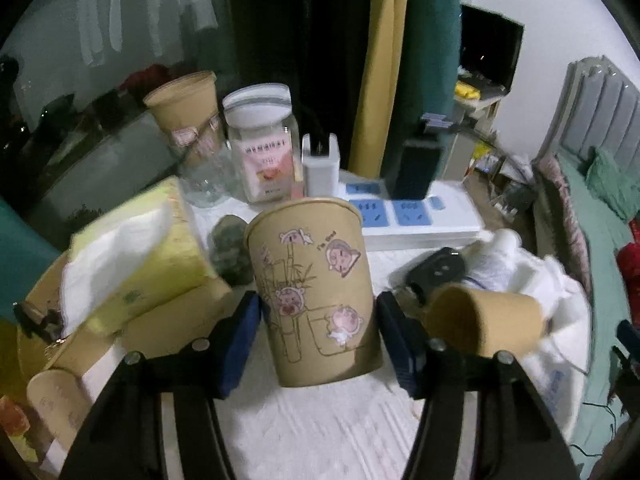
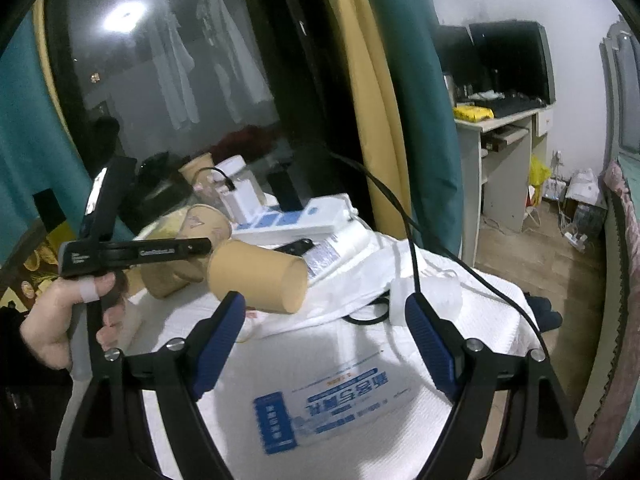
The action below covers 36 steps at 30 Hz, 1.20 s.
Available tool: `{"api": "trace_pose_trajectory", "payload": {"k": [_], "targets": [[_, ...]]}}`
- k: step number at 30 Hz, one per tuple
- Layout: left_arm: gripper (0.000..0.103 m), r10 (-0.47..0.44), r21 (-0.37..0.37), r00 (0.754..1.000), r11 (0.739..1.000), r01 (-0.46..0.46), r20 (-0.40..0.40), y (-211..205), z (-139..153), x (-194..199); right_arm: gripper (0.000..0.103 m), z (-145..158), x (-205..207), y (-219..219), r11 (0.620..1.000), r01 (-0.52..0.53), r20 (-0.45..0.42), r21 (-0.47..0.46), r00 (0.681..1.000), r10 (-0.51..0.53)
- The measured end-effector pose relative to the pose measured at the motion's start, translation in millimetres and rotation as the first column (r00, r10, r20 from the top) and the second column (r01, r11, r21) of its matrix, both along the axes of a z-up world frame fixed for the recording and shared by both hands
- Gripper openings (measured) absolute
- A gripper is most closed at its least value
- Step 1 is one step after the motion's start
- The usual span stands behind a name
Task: Flip cup upright
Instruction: 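Lift the brown cup with the left gripper and rotate it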
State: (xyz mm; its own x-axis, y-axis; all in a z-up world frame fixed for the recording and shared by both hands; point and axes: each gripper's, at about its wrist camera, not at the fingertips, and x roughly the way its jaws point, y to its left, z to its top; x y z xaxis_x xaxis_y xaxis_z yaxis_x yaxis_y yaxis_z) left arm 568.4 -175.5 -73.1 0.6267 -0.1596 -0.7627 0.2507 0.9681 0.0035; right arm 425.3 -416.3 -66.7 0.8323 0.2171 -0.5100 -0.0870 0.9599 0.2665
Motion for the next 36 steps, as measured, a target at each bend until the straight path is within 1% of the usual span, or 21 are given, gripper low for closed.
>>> {"api": "trace_pose_trajectory", "payload": {"k": [4, 7, 8, 10, 13, 14, 15, 16, 17, 19, 21, 24, 26, 27, 28, 31, 32, 35, 36], "targets": [[0.060, -0.016, -0.048, 0.999, 0.999, 0.018, 0.049, 18, 32, -58, 0.080, 14, -30, 17, 1.000, -0.025, 0.018, 0.001, 1.000, 0.025], [0.060, -0.015, -0.090, 0.997, 0.996, 0.023, 0.081, 38, 48, -118, 0.080, 18, -57, 37, 0.998, -0.058, 0.018, 0.009, 0.998, 0.058], [0.060, -0.003, -0.106, 0.997, 0.994, 0.012, 0.084, 46, 49, -139, 0.080, 18, -65, 43, 0.997, -0.071, 0.010, 0.008, 0.997, 0.071], [0.060, 0.025, -0.158, 0.998, 0.987, -0.016, 0.056, 67, 45, -183, 0.080, 16, -84, 58, 0.994, -0.108, -0.008, 0.010, 0.994, 0.108], [0.060, 0.043, -0.214, 0.999, 0.976, -0.036, 0.025, 91, 35, -248, 0.080, 12, -113, 80, 0.987, -0.160, -0.025, 0.009, 0.987, 0.160], [0.060, 0.044, -0.247, 0.999, 0.968, -0.040, 0.013, 99, 31, -266, 0.080, 9, -123, 89, 0.984, -0.180, -0.033, 0.008, 0.983, 0.180], [0.060, 0.051, -0.296, 0.999, 0.954, -0.053, -0.013, 108, 26, -286, 0.080, 5, -134, 98, 0.980, -0.199, -0.047, 0.008, 0.979, 0.199], [0.060, 0.065, -0.344, 0.997, 0.936, -0.076, -0.046, 117, 19, -305, 0.080, 0, -144, 106, 0.977, -0.213, -0.062, 0.012, 0.975, 0.213], [0.060, 0.084, -0.397, 0.993, 0.911, -0.110, -0.082, 127, 11, -324, 0.080, -4, -151, 113, 0.974, -0.225, -0.078, 0.018, 0.971, 0.225], [0.060, 0.112, -0.441, 0.987, 0.884, -0.154, -0.119, 137, 1, -349, 0.080, -15, -170, 127, 0.967, -0.254, -0.108, 0.037, 0.961, 0.256], [0.060, 0.131, -0.463, 0.982, 0.868, -0.180, -0.136, 145, -9, -375, 0.080, -24, -184, 139, 0.960, -0.276, -0.135, 0.044, 0.951, 0.279], [0.060, 0.156, -0.470, 0.974, 0.856, -0.215, -0.163, 151, -23, -398, 0.080, -38, -196, 152, 0.954, -0.296, -0.178, 0.046, 0.937, 0.300], [0.060, 0.171, -0.463, 0.968, 0.853, -0.239, -0.184, 152, -32, -406, 0.080, -46, -201, 157, 0.951, -0.305, -0.208, 0.043, 0.929, 0.307], [0.060, 0.181, -0.466, 0.963, 0.847, -0.256, -0.201, 154, -38, -409, 0.080, -49, -204, 159, 0.951, -0.308, -0.218, 0.040, 0.926, 0.309], [0.060, 0.183, -0.468, 0.960, 0.844, -0.263, -0.210, 154, -41, -411, 0.080, -50, -204, 159, 0.950, -0.310, -0.224, 0.037, 0.924, 0.310], [0.060, 0.200, -0.431, 0.955, 0.858, -0.279, -0.221, 151, -52, -412, 0.080, -53, -206, 157, 0.950, -0.313, -0.240, 0.025, 0.920, 0.309], [0.061, 0.204, -0.425, 0.952, 0.859, -0.286, -0.228, 150, -55, -411, 0.080, -53, -207, 157, 0.950, -0.312, -0.243, 0.023, 0.920, 0.308], [0.063, 0.185, -0.447, 0.948, 0.848, -0.287, -0.258, 150, -63, -408, 0.080, -54, -205, 157, 0.949, -0.315, -0.258, 0.012, 0.916, 0.307], [0.066, 0.173, -0.453, 0.947, 0.845, -0.285, -0.271, 149, -66, -406, 0.080, -55, -204, 157, 0.949, -0.316, -0.263, 0.009, 0.915, 0.307]]}}
